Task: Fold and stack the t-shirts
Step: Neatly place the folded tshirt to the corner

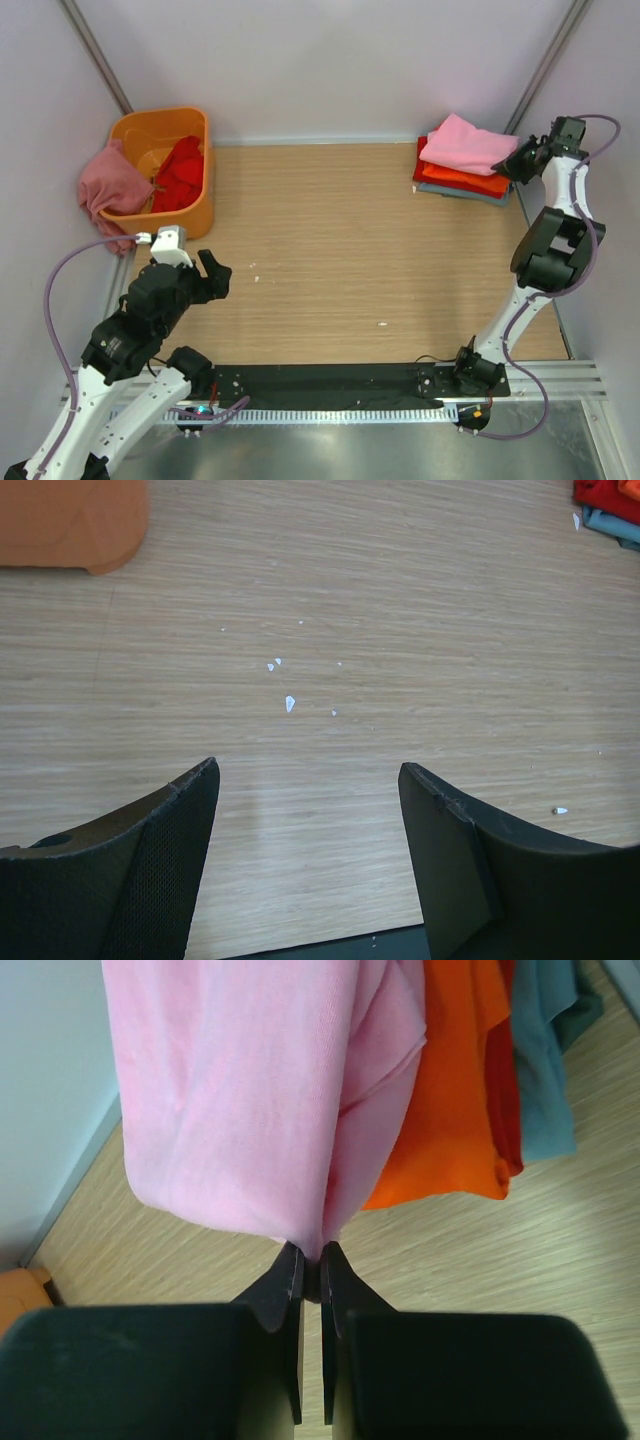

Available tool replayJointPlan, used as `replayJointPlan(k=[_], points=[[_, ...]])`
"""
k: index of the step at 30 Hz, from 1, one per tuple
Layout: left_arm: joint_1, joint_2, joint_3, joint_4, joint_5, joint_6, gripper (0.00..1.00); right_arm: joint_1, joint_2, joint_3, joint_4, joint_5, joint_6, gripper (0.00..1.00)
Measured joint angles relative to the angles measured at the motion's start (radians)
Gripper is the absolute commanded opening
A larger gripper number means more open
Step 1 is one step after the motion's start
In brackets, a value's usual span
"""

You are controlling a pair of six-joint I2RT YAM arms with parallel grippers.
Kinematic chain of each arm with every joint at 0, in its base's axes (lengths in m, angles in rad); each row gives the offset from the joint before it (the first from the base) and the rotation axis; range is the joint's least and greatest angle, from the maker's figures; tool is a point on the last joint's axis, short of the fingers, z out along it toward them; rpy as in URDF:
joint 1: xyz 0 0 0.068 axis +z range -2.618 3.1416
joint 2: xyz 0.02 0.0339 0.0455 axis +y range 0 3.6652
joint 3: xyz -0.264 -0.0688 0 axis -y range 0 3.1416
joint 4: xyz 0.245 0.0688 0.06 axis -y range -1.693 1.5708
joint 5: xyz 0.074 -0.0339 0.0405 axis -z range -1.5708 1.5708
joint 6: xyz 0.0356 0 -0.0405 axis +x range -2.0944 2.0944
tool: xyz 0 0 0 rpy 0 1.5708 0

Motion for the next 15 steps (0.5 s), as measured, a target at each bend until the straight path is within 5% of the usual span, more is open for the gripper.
replayJointPlan(k=[12, 15], points=[[0.0, 0.005, 0.0, 0.0, 0.0, 0.0, 0.74, -0.067, 0.0, 0.002, -0.014, 0.012, -0.011, 0.03], [0.0, 0.006, 0.0, 0.0, 0.0, 0.0, 0.74, -0.067, 0.0, -0.041, -0.004, 0.015, -0.015, 0.12]])
